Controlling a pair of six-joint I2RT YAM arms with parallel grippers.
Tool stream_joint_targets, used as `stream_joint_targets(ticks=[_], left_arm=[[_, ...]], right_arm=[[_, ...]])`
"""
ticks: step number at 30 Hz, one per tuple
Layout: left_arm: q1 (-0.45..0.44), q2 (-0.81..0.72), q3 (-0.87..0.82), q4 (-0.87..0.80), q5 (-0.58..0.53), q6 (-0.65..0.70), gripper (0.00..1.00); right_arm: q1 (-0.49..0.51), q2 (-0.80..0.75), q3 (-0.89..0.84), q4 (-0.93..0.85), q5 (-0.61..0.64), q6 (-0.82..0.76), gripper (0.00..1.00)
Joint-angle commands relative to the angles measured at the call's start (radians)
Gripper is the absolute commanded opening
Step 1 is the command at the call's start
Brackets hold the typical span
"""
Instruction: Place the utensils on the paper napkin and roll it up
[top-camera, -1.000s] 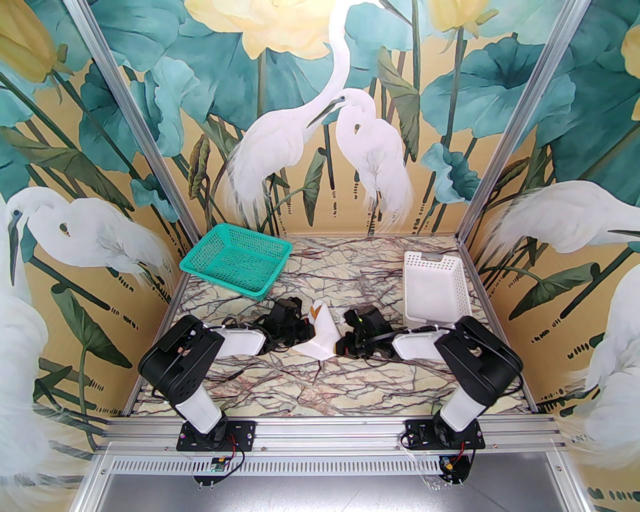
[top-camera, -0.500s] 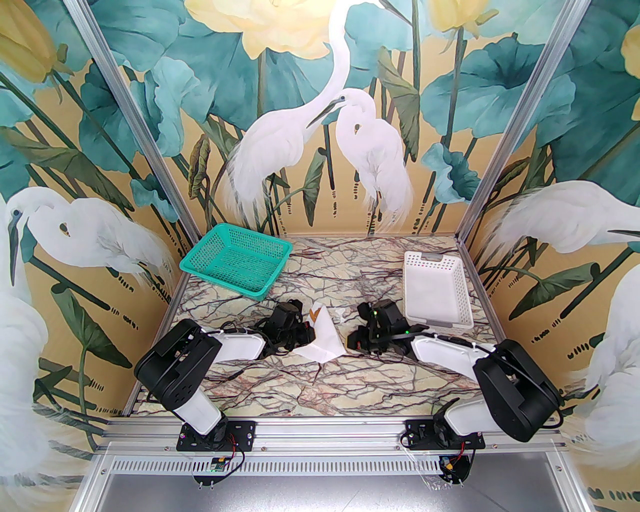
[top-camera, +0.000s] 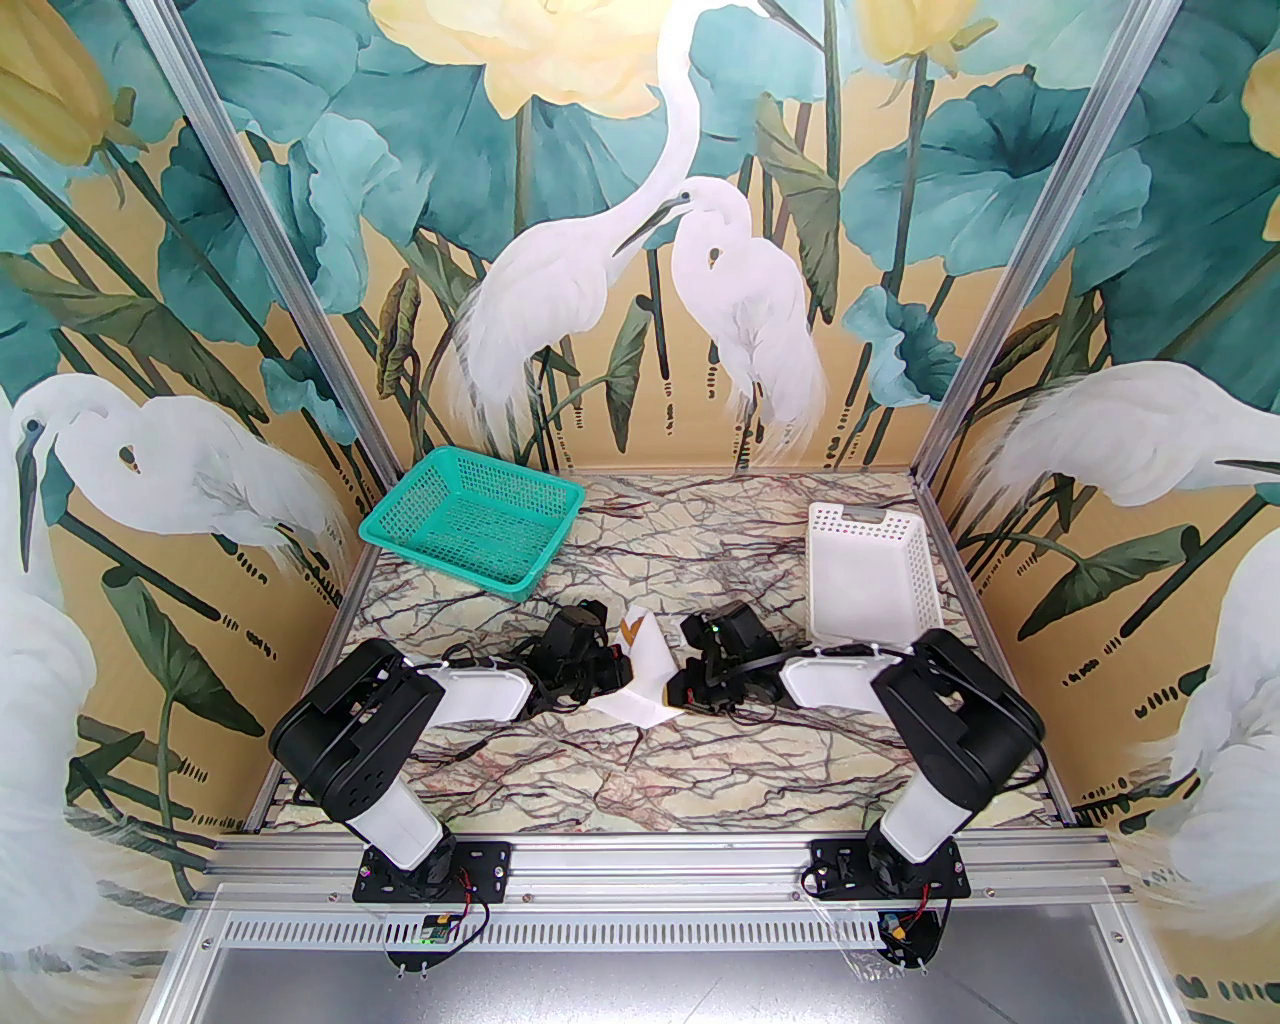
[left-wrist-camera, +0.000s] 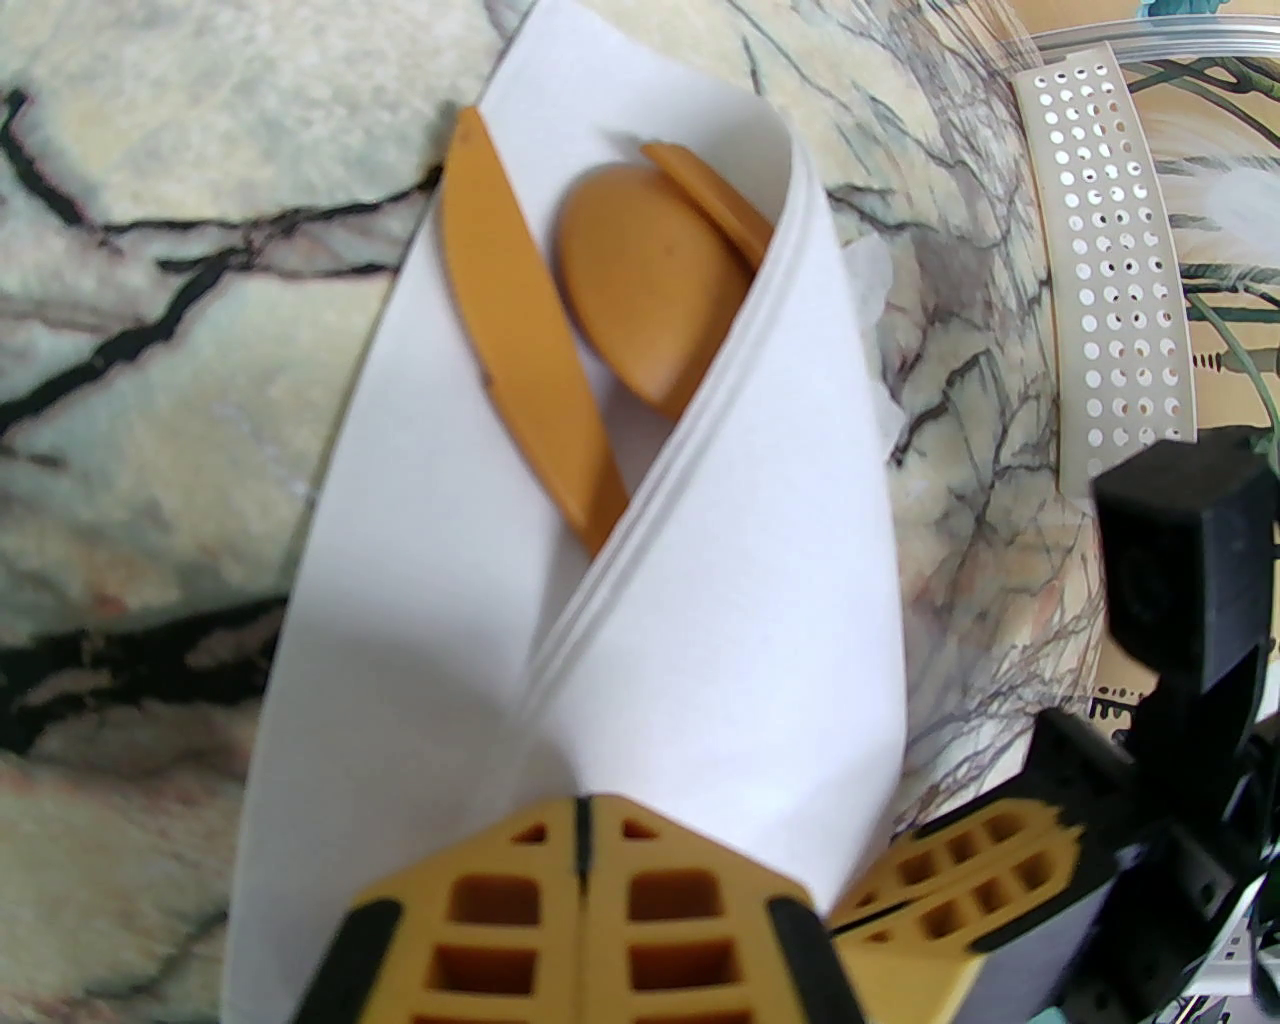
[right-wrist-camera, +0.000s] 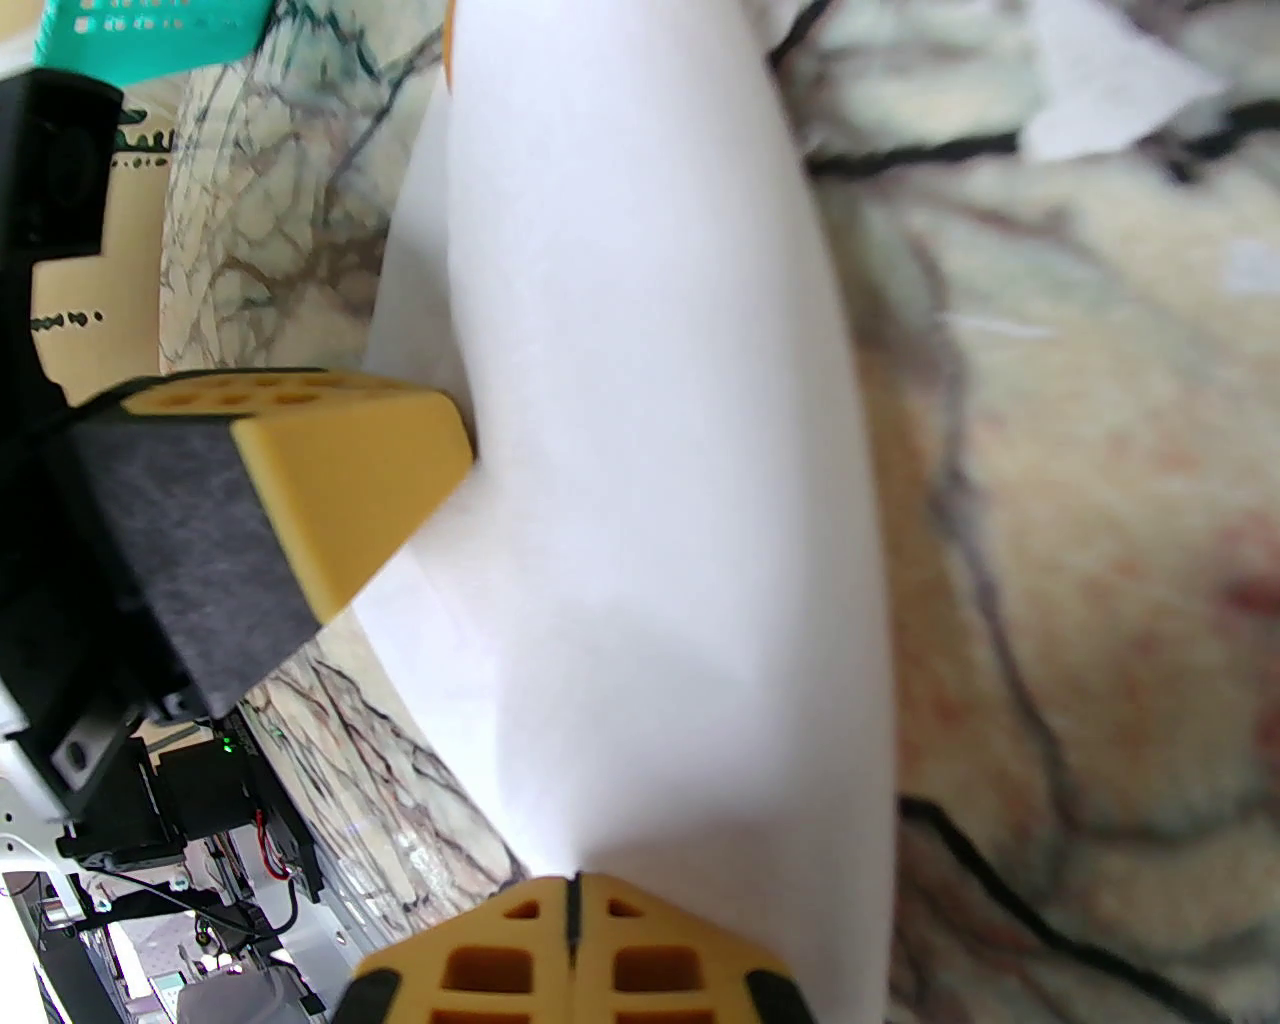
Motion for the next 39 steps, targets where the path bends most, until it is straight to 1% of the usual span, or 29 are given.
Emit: stream_joint_targets(ticks=[1,5,10,16,20,25,28,30,33,39], left_arm=[[-0.011,0.017,-0.035,-0.155,-0.044,0.003,0.00],[-0.012,0.018,-0.027,-0.166,-0.053,0.008,0.00],[-0.012,0.015,-0.022,-0.177,-0.055,0.015,0.00],[-0.014,0.012,-0.032,-0.164,-0.043,0.011,0.00],[-0.024,0.007,-0.035,-0.163,-0.041,0.013,0.00],[-0.048,0.007,-0.035,-0.161,-0.039,0.014,0.00],[-0.067,0.008,-0.038,-0.145,-0.032,0.009,0.00],[-0.086,0.011,-0.032,-0.141,-0.031,0.006,0.00],[-0.105,0.014,-0.030,-0.138,-0.034,0.001,0.00],[-0.115,0.012,-0.040,-0.133,-0.036,0.000,0.00]], right_arm=[[0.010,0.026,0.014,-0.006,0.006,-0.002,0.00],[0.011,0.031,-0.014,-0.039,0.024,-0.015,0.00],[0.011,-0.003,-0.059,-0.069,0.034,-0.028,0.00],[0.009,-0.115,-0.091,-0.143,0.026,-0.063,0.00],[-0.027,-0.203,-0.084,-0.182,-0.009,-0.080,0.00],[-0.117,-0.273,-0.057,-0.162,-0.049,-0.096,0.00],[-0.165,-0.257,-0.030,-0.094,-0.060,-0.093,0.00],[-0.182,-0.218,0.002,-0.055,-0.060,-0.097,0.00],[-0.183,-0.141,0.065,-0.020,-0.050,-0.111,0.00],[-0.202,0.003,0.150,0.069,-0.036,-0.098,0.00]])
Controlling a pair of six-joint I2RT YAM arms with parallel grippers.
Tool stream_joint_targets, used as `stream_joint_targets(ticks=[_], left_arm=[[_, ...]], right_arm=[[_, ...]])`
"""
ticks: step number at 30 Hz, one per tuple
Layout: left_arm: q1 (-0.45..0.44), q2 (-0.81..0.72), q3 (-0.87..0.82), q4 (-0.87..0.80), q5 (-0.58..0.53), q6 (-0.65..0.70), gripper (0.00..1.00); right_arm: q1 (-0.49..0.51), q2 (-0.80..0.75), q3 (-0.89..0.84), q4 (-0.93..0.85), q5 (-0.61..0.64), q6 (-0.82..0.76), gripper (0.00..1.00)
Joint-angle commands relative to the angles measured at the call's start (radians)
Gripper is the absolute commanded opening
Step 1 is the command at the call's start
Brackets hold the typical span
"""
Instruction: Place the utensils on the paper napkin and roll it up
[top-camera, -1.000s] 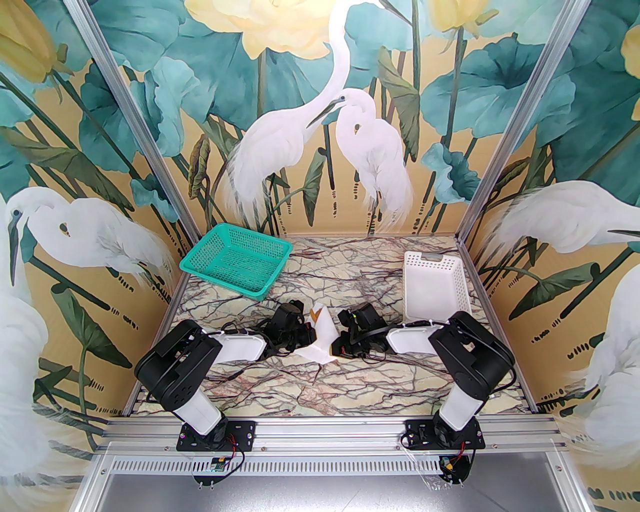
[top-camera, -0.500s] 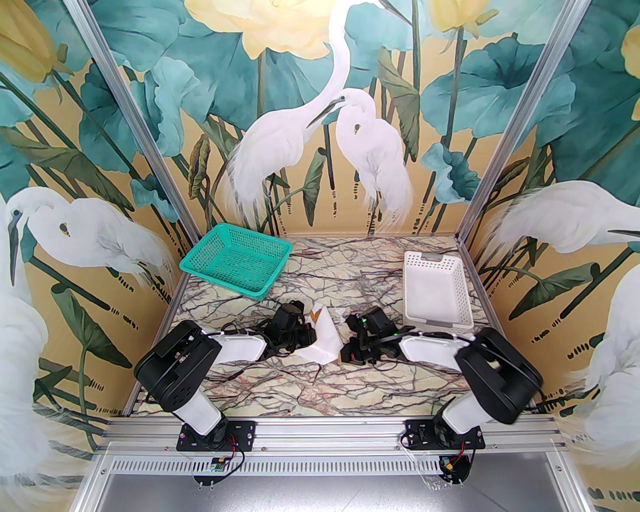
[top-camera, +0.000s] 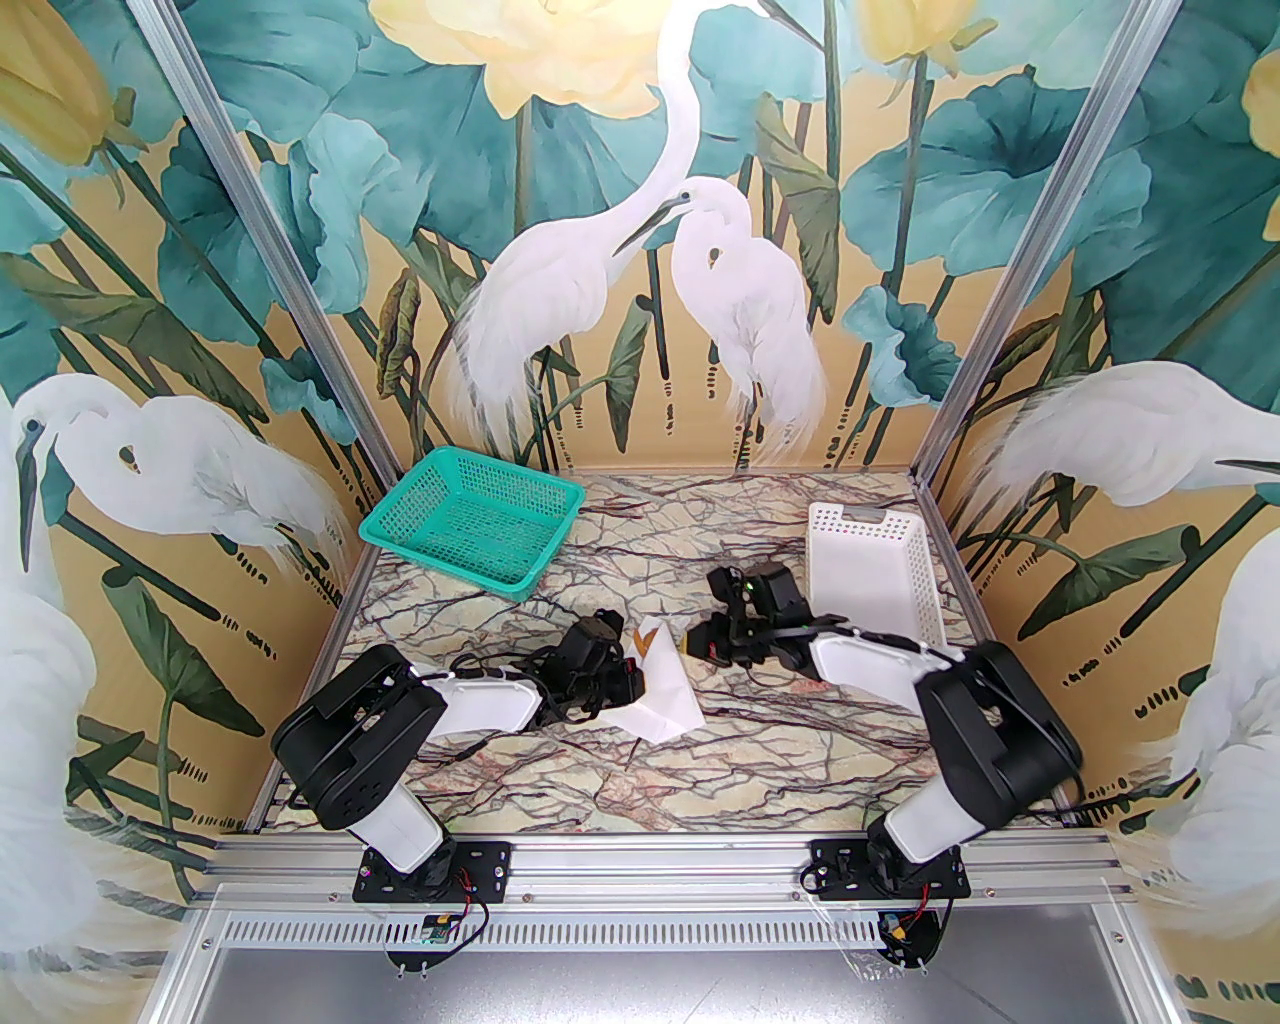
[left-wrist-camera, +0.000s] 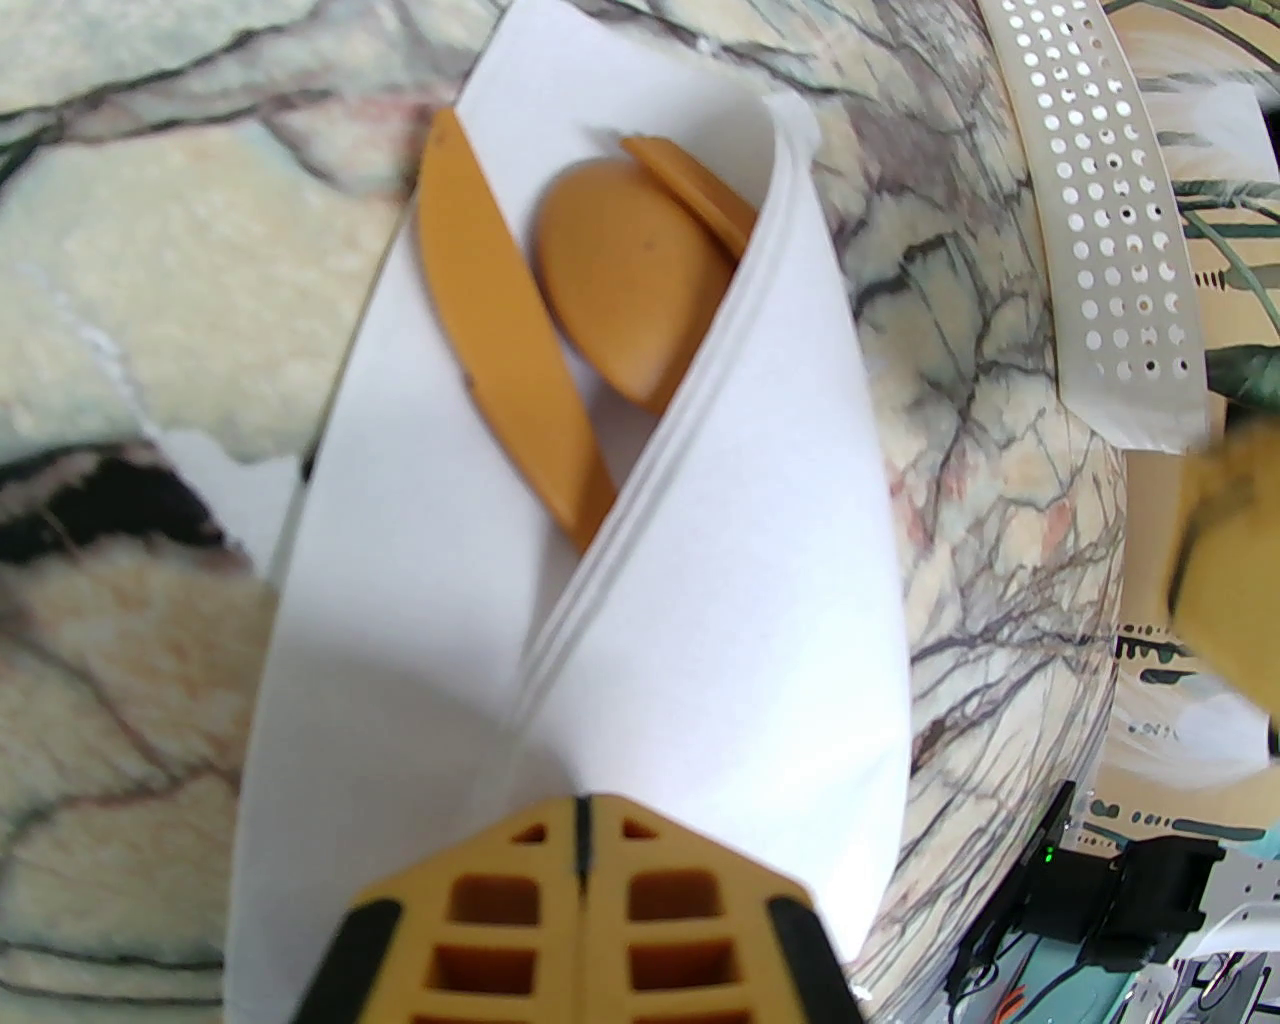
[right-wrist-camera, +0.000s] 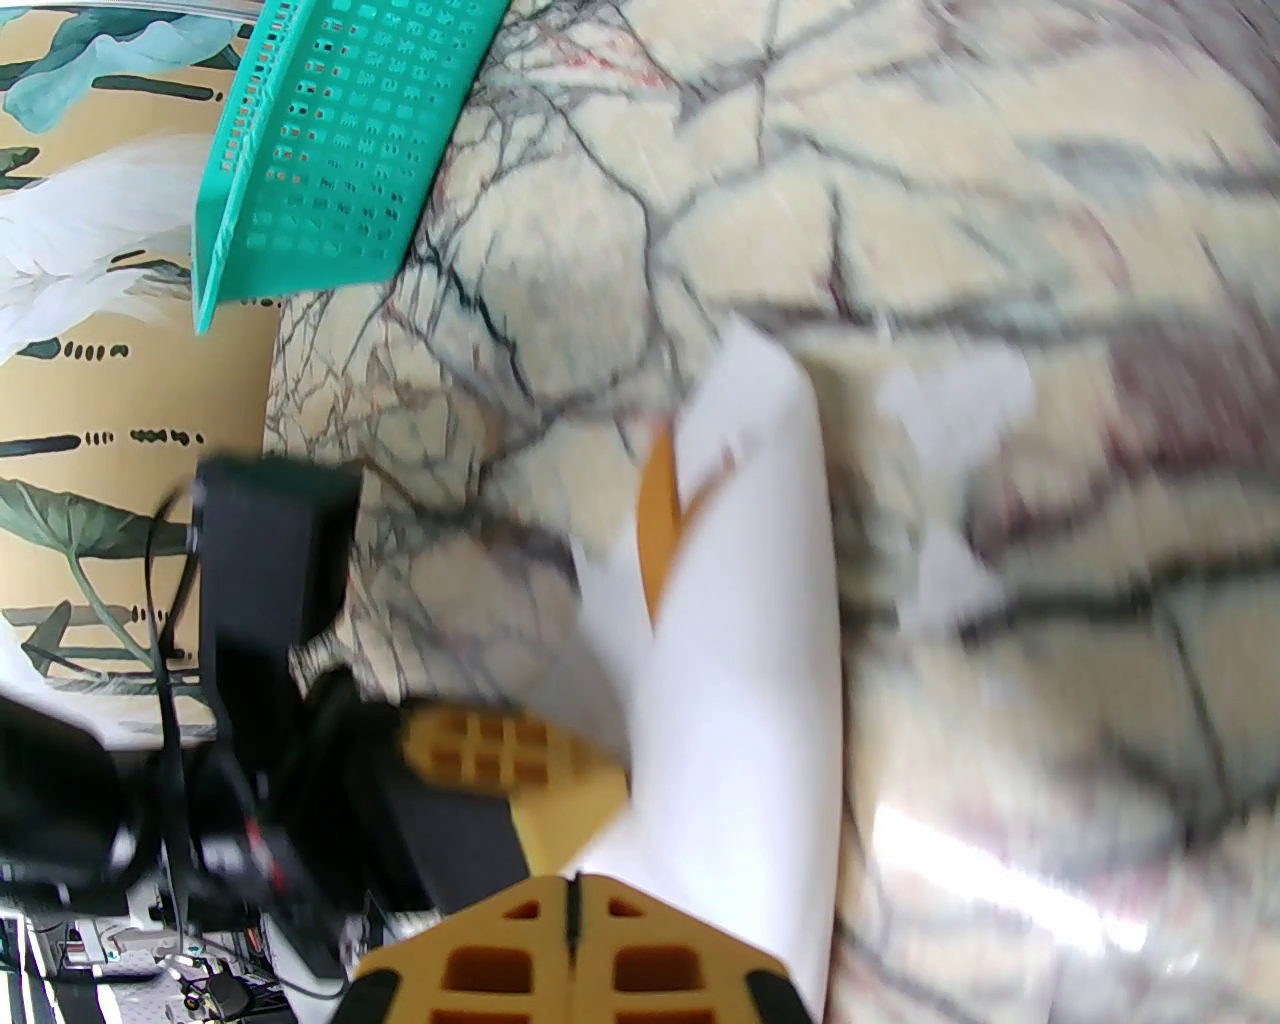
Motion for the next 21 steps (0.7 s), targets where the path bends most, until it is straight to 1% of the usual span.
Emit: stream_joint_targets(ticks=[1,9,21], left_arm=[[-0.016,0.023,-0.042,-0.112,-0.001,-0.001,0.00],[-0.017,0.025,-0.046,-0.115,-0.001,0.000,0.00],[-0.018,0.030,-0.040,-0.146,-0.019,-0.004,0.00]], right_arm=[[-0.017,0.073,0.052,0.079,0.002,-0.010,0.00],[-0.017,0.213,0.120,0.103,-0.038,0.003,0.00],[-0.018,0.296,0.141,0.108,-0.019,-0.001,0.00]])
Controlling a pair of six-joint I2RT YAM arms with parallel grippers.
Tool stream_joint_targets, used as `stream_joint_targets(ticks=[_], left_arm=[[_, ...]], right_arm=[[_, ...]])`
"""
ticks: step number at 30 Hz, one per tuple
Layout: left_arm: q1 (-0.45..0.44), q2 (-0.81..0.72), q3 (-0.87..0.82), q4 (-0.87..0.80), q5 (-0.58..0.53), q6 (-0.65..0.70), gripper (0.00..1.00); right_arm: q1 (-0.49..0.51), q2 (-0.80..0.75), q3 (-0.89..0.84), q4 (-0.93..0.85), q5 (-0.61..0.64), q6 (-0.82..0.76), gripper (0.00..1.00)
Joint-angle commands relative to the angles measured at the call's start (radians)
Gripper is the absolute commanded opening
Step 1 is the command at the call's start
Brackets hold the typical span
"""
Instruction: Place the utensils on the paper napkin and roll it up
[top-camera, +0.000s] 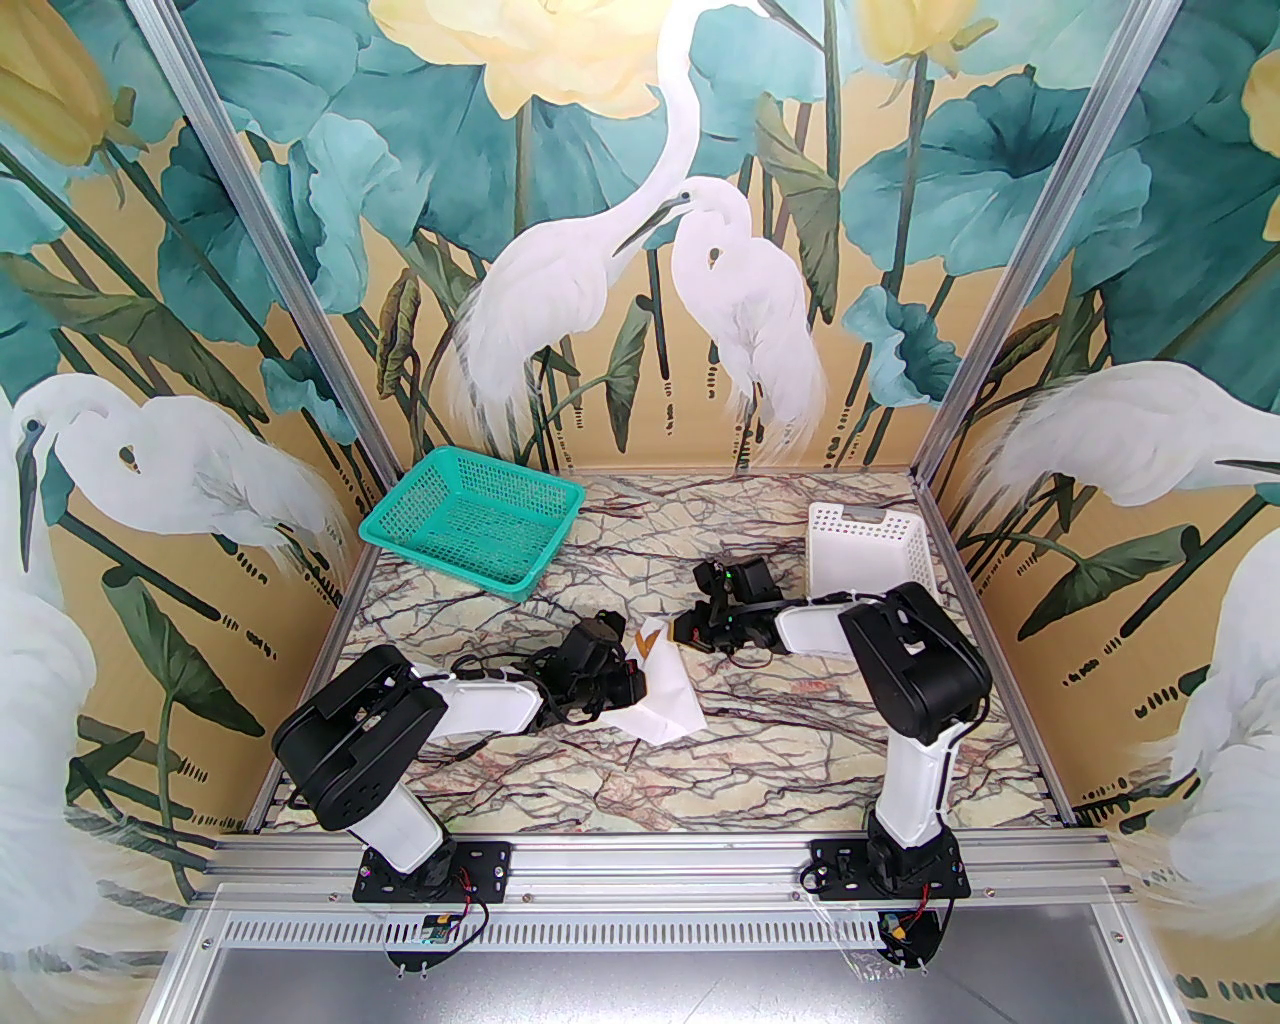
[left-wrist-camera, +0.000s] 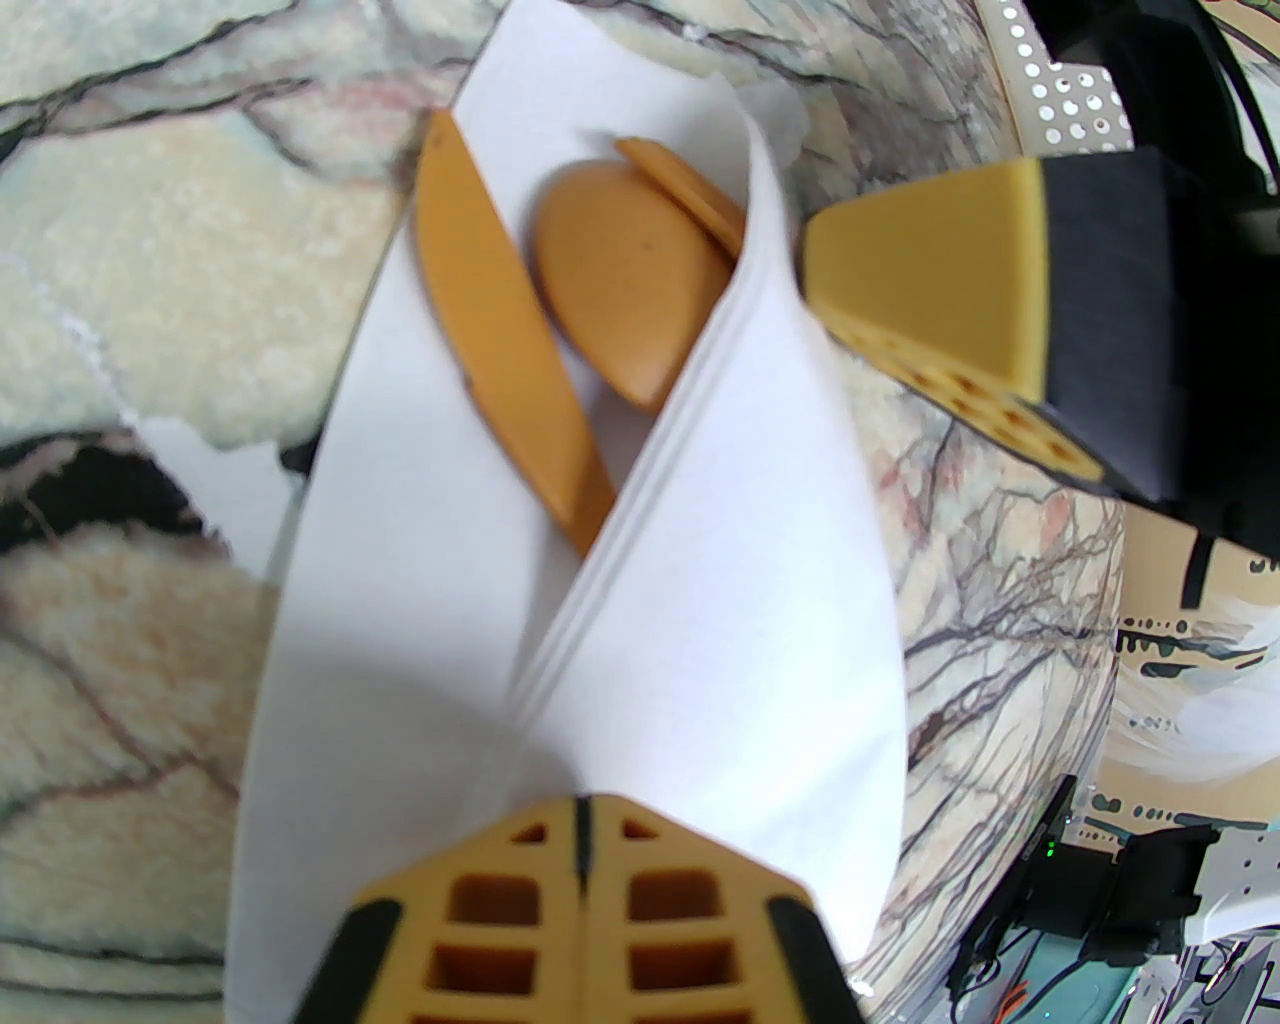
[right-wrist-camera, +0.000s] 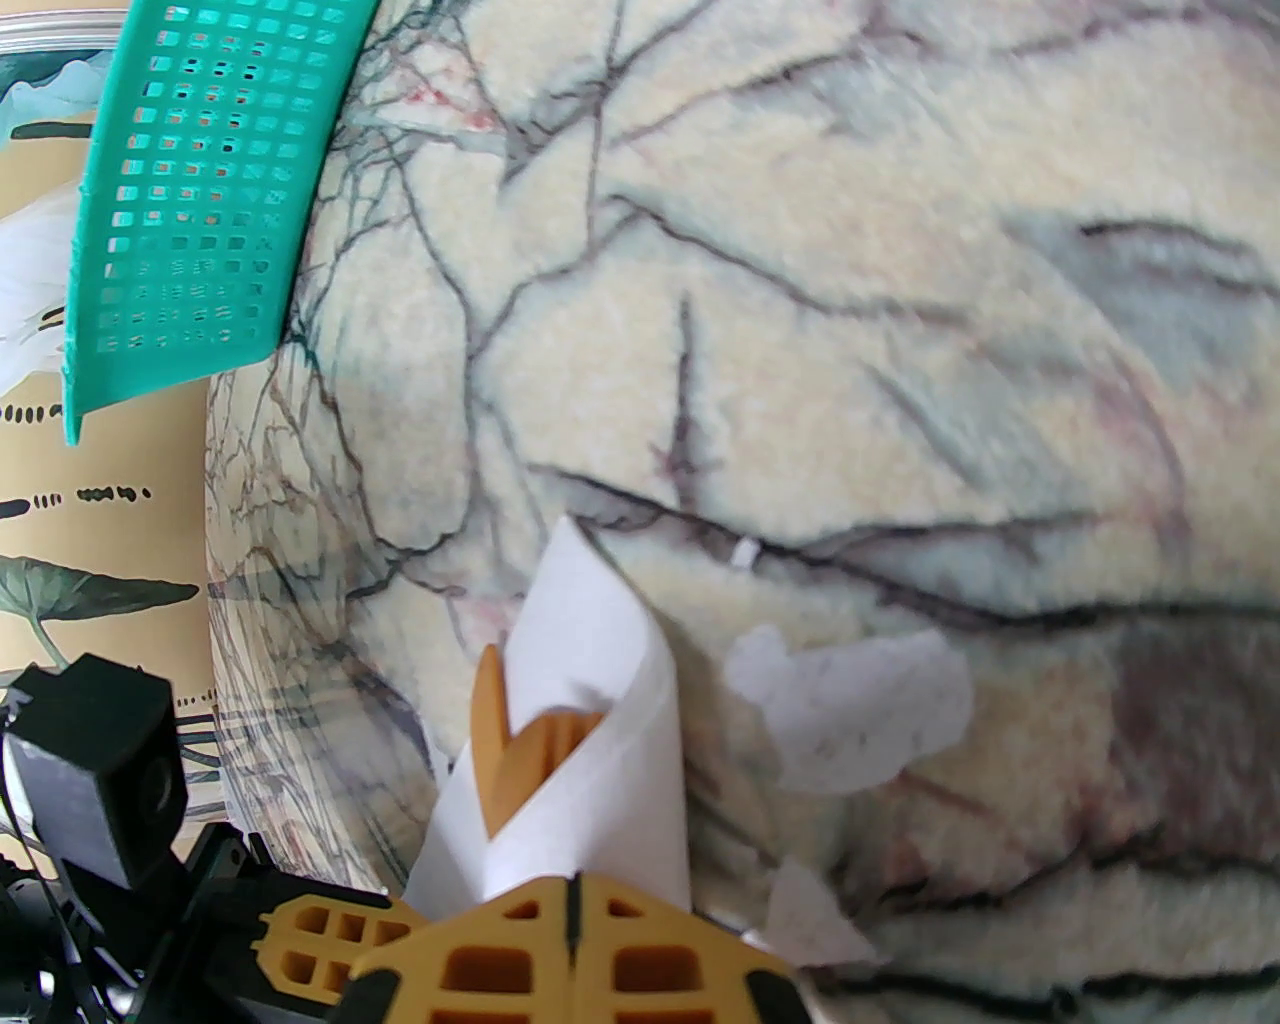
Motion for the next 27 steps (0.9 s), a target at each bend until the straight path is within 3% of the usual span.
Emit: stream_joint_targets(ticks=[1,18,27], left_arm=[[-0.015,0.030,-0.040,-0.149,-0.018,-0.004,0.00],[-0.015,0.051,-0.045,-0.147,-0.022,-0.011,0.00],[-0.015,0.047,-0.034,-0.155,-0.027,-0.006,0.00]], right_arm=[[0.001,0.026,0.023,0.019,0.015,-0.001,0.00],[-0.027,-0.011,0.037,-0.102,0.102,-0.077,0.00],[-0.027,-0.126,0.012,-0.134,0.050,-0.082,0.00]])
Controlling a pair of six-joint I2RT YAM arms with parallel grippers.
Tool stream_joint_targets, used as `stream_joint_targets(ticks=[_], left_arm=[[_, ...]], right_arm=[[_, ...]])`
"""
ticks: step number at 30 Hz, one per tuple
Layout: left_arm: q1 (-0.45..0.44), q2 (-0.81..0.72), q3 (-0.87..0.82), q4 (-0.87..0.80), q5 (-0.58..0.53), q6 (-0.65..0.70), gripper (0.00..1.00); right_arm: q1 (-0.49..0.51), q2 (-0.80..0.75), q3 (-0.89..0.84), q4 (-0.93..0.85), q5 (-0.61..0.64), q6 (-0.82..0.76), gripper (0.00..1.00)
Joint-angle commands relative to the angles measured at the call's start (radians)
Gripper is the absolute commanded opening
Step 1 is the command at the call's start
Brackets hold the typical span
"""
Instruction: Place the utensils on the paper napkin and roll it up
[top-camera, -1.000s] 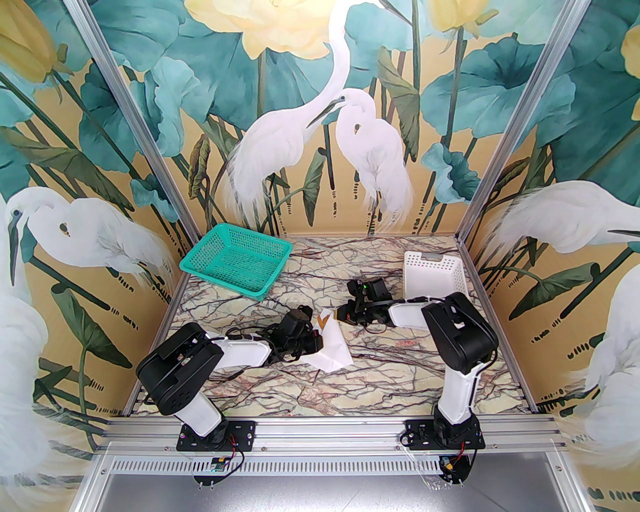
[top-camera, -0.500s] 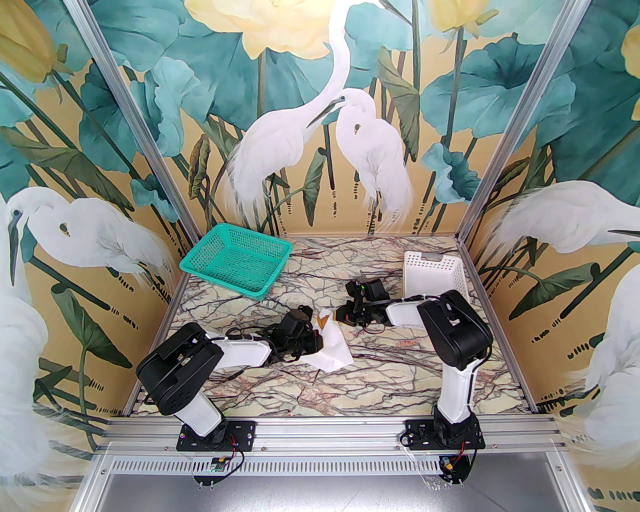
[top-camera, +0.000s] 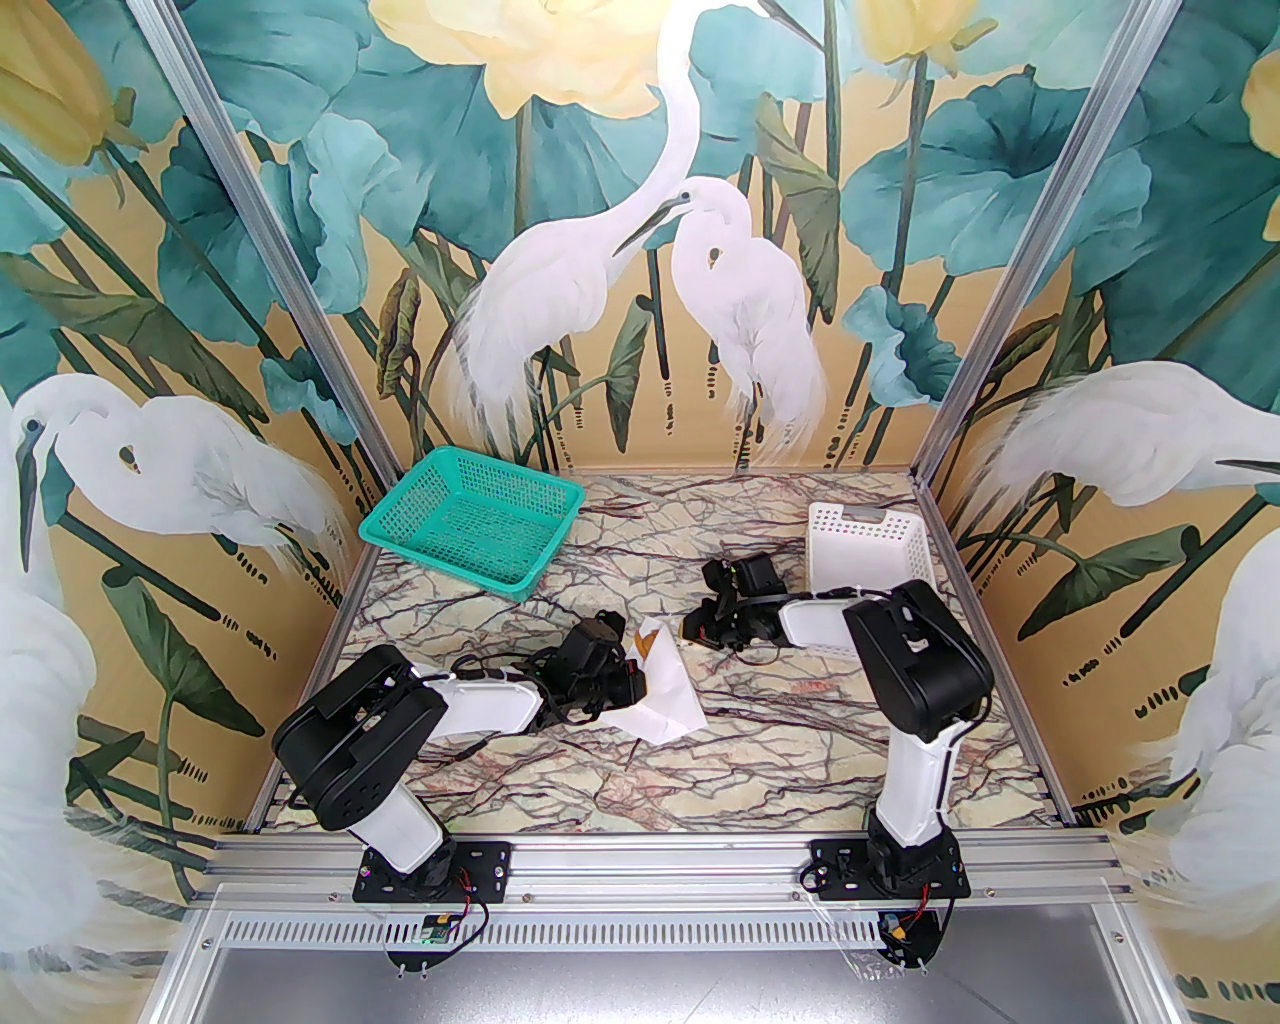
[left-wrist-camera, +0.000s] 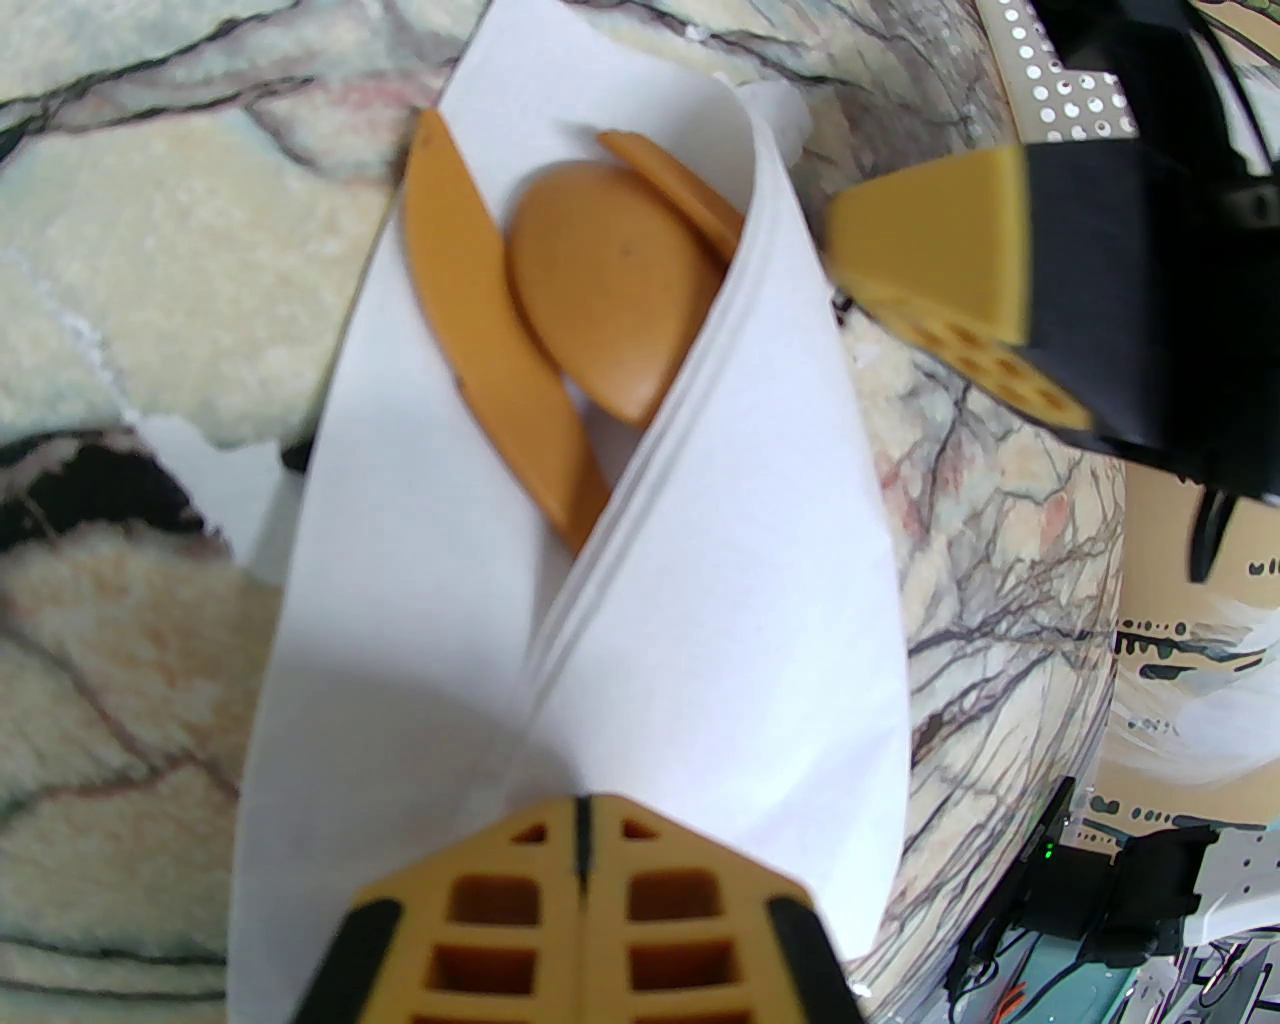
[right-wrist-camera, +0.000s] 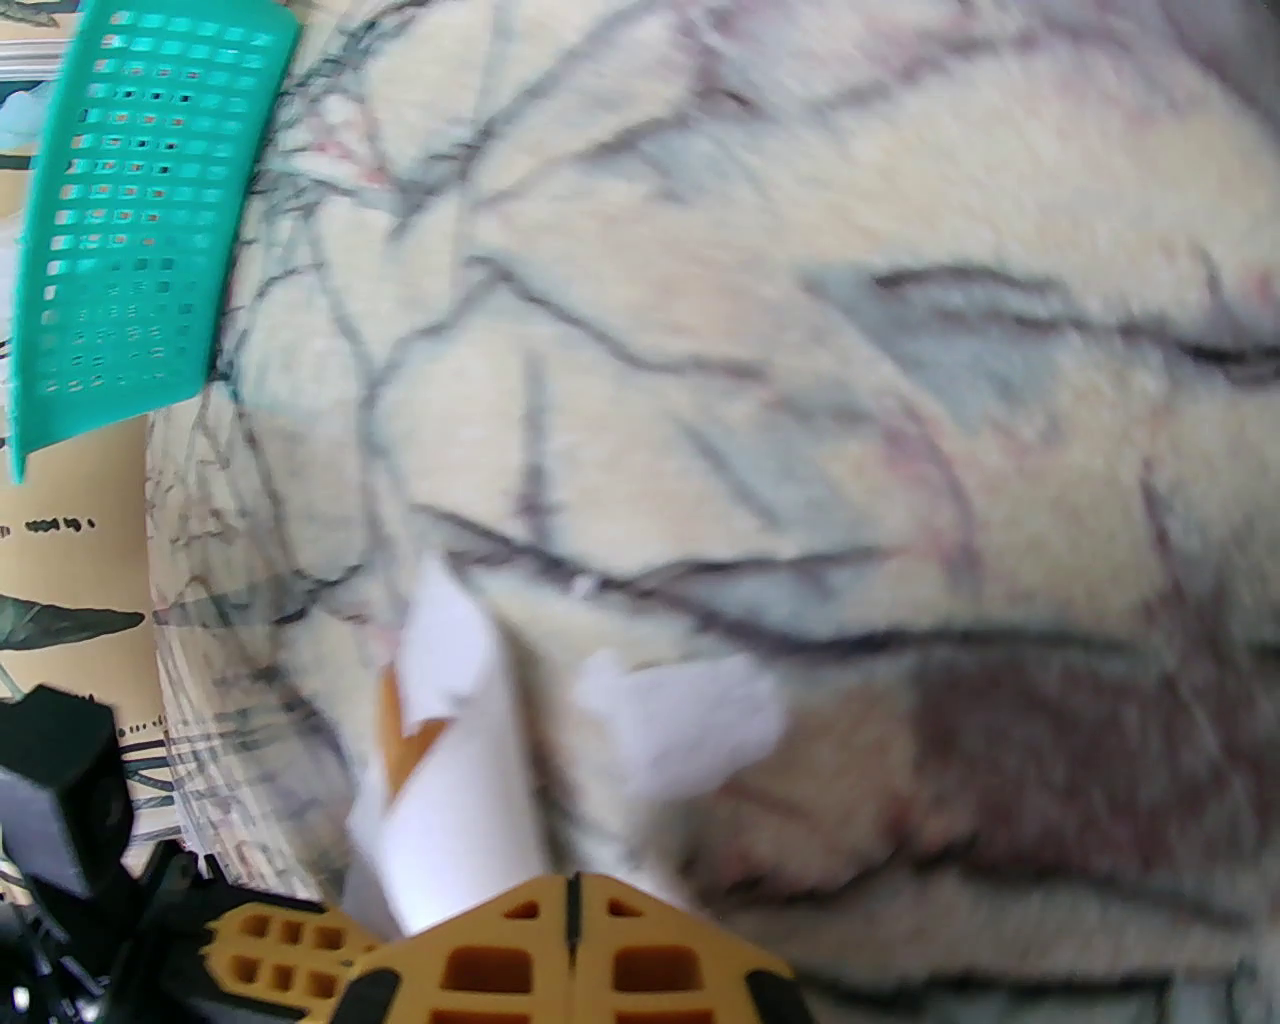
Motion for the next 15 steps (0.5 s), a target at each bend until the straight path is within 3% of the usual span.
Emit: stream_joint_targets(ticks=[1,15], left_arm=[[-0.014,0.047,-0.033,-0.157,-0.029,0.000,0.00],[-0.015,0.050,-0.007,-0.199,-0.038,0.016,0.00]], right_arm=[[0.004,-0.066,-0.024,-0.004,-0.026,-0.009,0.00],[0.052,-0.013,-0.098,0.061,-0.017,0.023,0.00]])
